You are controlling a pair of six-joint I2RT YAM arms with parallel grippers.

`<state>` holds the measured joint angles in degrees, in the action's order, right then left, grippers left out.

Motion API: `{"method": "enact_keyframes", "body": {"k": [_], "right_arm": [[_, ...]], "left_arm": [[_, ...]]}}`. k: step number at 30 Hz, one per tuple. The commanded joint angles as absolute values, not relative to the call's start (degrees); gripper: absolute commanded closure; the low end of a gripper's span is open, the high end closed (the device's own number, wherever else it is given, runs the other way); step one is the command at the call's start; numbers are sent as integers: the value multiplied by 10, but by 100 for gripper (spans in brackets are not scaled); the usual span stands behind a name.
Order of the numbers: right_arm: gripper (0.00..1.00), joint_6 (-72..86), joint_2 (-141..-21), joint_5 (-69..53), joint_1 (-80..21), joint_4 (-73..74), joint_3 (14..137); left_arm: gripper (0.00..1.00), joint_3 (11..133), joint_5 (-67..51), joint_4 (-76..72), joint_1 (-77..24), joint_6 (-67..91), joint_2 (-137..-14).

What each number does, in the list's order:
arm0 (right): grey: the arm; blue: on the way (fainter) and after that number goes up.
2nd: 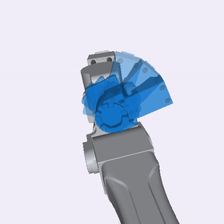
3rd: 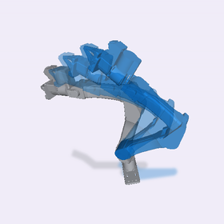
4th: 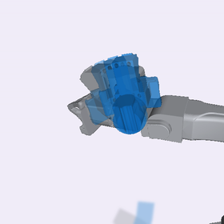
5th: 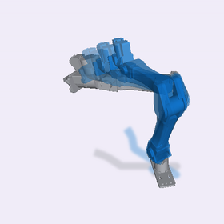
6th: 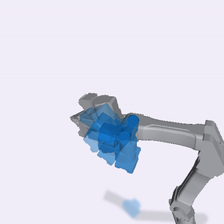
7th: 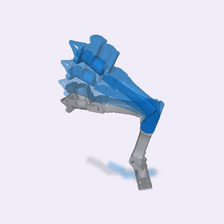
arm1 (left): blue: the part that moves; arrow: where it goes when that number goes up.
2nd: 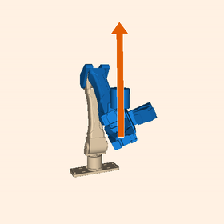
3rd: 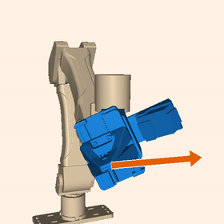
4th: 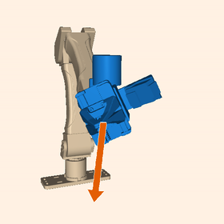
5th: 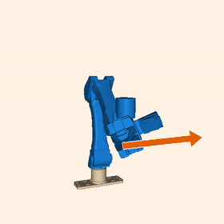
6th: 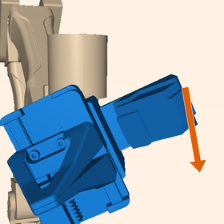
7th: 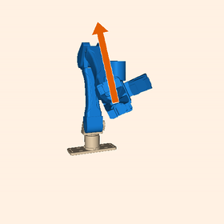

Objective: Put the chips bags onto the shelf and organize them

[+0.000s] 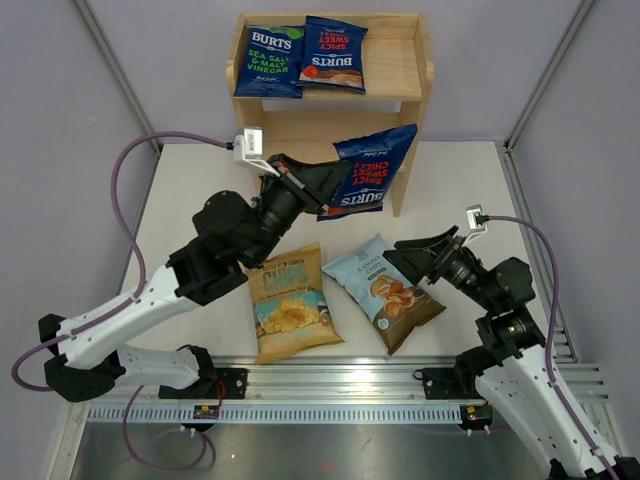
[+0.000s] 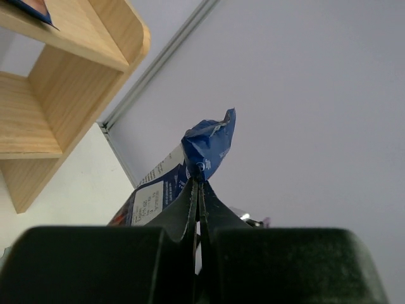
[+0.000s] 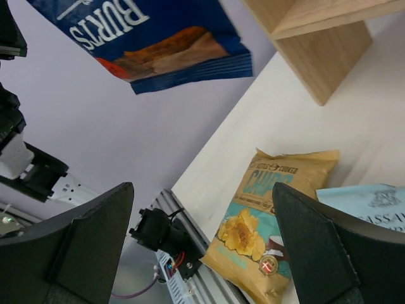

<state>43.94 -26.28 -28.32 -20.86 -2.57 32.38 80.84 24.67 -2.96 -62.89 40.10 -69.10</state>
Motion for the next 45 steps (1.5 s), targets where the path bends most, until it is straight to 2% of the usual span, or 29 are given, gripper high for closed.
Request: {"method": "enact_keyframes", "body": {"k": [1,6,15,23,31,34,35,36,39,42,45], "right_arm": [[1,506,-295,-338,-208,-293,297],[1,533,-362,-345,-211,-393,292],[1,489,-445,-402,-229,-486,324],[1,439,-494,-421,-229,-482,366],[1,410,-474,-455,-229,-504,387],[9,424,-477,-470,-229,-502,397],[14,426,-477,-471,-229,-498,403],[25,431,-480,-472,-229,-484,408],[36,445,-485,-476,-229,-489,412],[41,447,-485,-475,-229,-483,414],[60,441,-481,-482,-229,-467,416]], "left_arm": [[100,789,293,-47,-634,408,-638],[100,776,308,-56,-637,405,-605],[100,802,246,-43,-640,417,-599],[100,799,186,-47,-650,446,-590],[100,819,150,-19,-650,461,-612],[100,822,152,-10,-650,467,-614],[100,830,151,-3,-650,467,-617],[100,835,147,12,-650,468,-619],[100,846,142,25,-650,466,-624],[100,848,153,39,-650,460,-625],[100,853,169,54,-650,441,-623]]}}
